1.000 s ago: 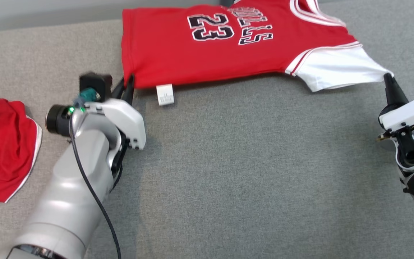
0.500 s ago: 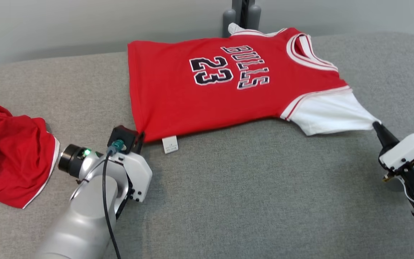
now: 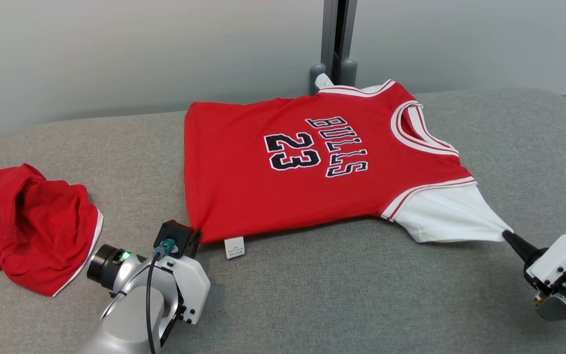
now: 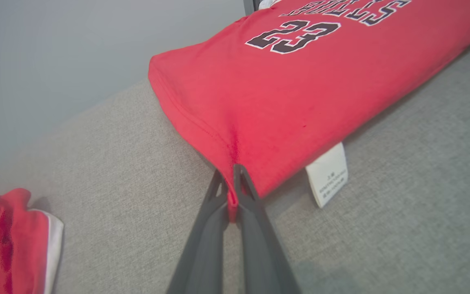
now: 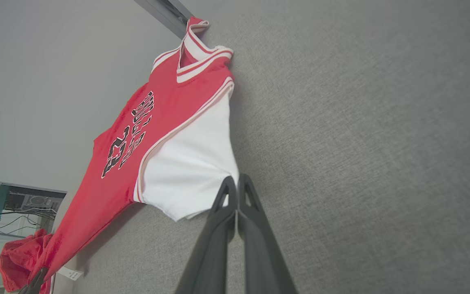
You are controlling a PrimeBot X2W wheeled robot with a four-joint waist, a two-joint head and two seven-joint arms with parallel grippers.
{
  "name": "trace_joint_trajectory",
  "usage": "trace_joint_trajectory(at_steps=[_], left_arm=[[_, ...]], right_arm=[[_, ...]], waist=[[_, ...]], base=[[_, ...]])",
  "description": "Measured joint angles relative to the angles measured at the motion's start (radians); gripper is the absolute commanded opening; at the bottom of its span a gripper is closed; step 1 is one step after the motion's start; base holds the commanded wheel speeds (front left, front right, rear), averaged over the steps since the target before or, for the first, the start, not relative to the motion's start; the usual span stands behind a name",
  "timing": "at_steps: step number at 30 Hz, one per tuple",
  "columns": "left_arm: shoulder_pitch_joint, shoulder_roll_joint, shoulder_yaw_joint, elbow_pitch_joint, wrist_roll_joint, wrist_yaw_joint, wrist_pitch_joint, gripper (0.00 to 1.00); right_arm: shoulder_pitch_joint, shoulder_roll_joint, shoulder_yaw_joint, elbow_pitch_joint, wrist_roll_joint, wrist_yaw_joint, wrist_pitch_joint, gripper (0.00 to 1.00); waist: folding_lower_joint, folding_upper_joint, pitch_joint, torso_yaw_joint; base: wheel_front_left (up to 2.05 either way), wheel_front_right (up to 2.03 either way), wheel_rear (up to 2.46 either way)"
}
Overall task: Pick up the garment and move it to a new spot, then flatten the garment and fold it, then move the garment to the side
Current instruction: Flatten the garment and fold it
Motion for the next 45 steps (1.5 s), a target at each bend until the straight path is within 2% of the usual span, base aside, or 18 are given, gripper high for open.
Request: trace_joint_trajectory(at_steps=[6,19,29,32,38,45], left_arm=[[0.048,0.005,0.002,0.003,-0.019,-0.004,0.000,0.00],[0.125,0.032,-0.023,0.002,-0.026,-0.030,0.026,0.00],[0.214,0.065,0.014,-0.076,-0.116,-0.091,0.069,0.00],[0.253,0.095,-0.010,-0.134,-0.119,-0.113,0.090,0.00],[0.333,0.184,-0.021,-0.295,-0.149,-0.125,0.154,0.00],[0.486,0.318,-0.021,-0.632,-0.243,-0.126,0.311,0.00]], right_arm=[[0.100,-0.041,-0.024,-0.105,0.064,0.000,0.098,0.00],[0.310,-0.117,-0.071,-0.256,0.156,0.000,0.205,0.00],[0.463,-0.184,-0.086,-0.390,0.253,0.000,0.291,0.00],[0.499,-0.202,-0.085,-0.422,0.275,0.000,0.302,0.00],[0.555,-0.244,-0.087,-0.469,0.319,0.000,0.303,0.00],[0.616,-0.310,-0.072,-0.543,0.380,0.000,0.311,0.00]], waist=[[0.0000,0.0000,-0.020,0.012],[0.0000,0.0000,-0.065,0.032],[0.0000,0.0000,-0.080,0.046],[0.0000,0.0000,-0.083,0.051],[0.0000,0.0000,-0.083,0.063],[0.0000,0.0000,-0.078,0.075]], base=[[0.00,0.00,0.00],[0.00,0.00,0.00],[0.00,0.00,0.00],[0.00,0.00,0.00],[0.00,0.00,0.00],[0.00,0.00,0.00]])
